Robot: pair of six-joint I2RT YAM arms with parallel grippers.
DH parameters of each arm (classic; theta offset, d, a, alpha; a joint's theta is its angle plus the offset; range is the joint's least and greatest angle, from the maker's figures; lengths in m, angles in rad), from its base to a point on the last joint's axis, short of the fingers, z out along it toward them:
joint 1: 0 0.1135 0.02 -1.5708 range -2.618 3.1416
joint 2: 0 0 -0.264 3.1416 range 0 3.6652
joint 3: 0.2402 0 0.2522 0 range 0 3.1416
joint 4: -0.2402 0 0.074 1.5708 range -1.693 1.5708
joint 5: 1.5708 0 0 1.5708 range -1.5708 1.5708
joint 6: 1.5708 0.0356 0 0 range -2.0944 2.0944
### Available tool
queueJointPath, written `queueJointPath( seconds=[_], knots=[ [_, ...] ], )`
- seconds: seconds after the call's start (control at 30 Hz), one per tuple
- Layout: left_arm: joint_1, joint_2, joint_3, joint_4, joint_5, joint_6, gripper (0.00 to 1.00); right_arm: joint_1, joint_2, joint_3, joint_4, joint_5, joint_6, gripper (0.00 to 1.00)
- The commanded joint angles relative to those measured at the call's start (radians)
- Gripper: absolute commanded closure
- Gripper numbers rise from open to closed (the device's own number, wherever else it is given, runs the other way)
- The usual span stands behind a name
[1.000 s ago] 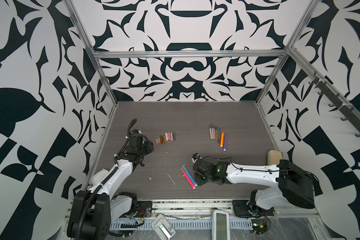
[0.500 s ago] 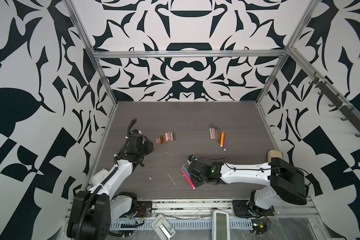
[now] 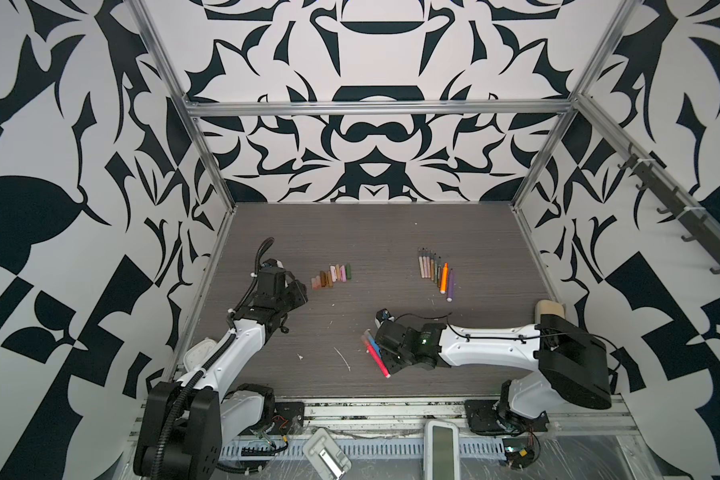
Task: Open the pen caps
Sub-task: 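Move the right gripper to the blue marker and grasp it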
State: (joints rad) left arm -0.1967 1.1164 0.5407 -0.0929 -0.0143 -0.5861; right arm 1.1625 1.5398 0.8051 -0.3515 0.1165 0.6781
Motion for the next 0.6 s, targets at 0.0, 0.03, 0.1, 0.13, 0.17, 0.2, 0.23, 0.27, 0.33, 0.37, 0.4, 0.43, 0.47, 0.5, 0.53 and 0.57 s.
queueJointPath(
  seconds=[0.0, 0.03, 0.1, 0.13, 0.17, 0.2, 0.23, 0.27, 0.33, 0.37, 0.4, 0.43, 0.47, 0.5, 0.53, 0.57],
  knots=[
    [-0.001, -0.013, -0.017, 0.010, 0.005, 0.007, 0.54, 0.008, 0.012, 0.023, -0.018, 0.004, 0.011, 0.70],
    [-0.001, -0.013, -0.019, 0.008, 0.006, 0.008, 0.54, 0.007, 0.017, 0.023, -0.014, -0.002, 0.010, 0.70],
    [0.000, -0.014, -0.019, 0.008, 0.005, 0.008, 0.54, 0.013, 0.023, 0.022, -0.006, -0.009, 0.009, 0.69],
    [0.000, -0.015, -0.019, 0.009, 0.005, 0.008, 0.54, 0.015, 0.026, 0.023, -0.005, -0.009, 0.010, 0.69],
    [0.000, -0.015, -0.019, 0.010, 0.005, 0.007, 0.54, 0.016, 0.026, 0.025, -0.006, -0.009, 0.010, 0.69],
    [0.001, -0.015, -0.019, 0.010, 0.005, 0.008, 0.54, 0.017, 0.028, 0.024, -0.006, -0.007, 0.011, 0.69],
    [0.000, -0.014, -0.019, 0.010, 0.005, 0.008, 0.54, 0.018, 0.028, 0.023, -0.007, -0.005, 0.014, 0.69],
    [0.000, -0.014, -0.018, 0.010, 0.004, 0.008, 0.54, 0.017, 0.030, 0.024, -0.011, -0.003, 0.015, 0.69],
    [0.000, -0.014, -0.019, 0.009, 0.006, 0.008, 0.54, 0.018, 0.032, 0.025, -0.021, 0.004, 0.021, 0.69],
    [0.000, -0.014, -0.019, 0.008, 0.006, 0.008, 0.54, 0.017, 0.032, 0.027, -0.028, 0.011, 0.023, 0.69],
    [0.000, -0.016, -0.019, 0.008, 0.005, 0.008, 0.54, 0.017, 0.032, 0.029, -0.036, 0.021, 0.027, 0.69],
    [0.000, -0.015, -0.018, 0.009, 0.005, 0.008, 0.54, 0.018, 0.030, 0.029, -0.048, 0.033, 0.032, 0.69],
    [0.000, -0.015, -0.019, 0.010, 0.005, 0.008, 0.54, 0.018, 0.028, 0.029, -0.061, 0.046, 0.035, 0.70],
    [0.000, -0.014, -0.018, 0.009, 0.004, 0.008, 0.54, 0.017, 0.027, 0.031, -0.080, 0.065, 0.045, 0.70],
    [0.000, -0.014, -0.019, 0.009, 0.005, 0.008, 0.54, 0.017, 0.025, 0.030, -0.094, 0.067, 0.053, 0.71],
    [0.000, -0.014, -0.019, 0.009, 0.006, 0.009, 0.54, 0.017, 0.018, 0.030, -0.109, 0.097, 0.056, 0.71]
  ],
)
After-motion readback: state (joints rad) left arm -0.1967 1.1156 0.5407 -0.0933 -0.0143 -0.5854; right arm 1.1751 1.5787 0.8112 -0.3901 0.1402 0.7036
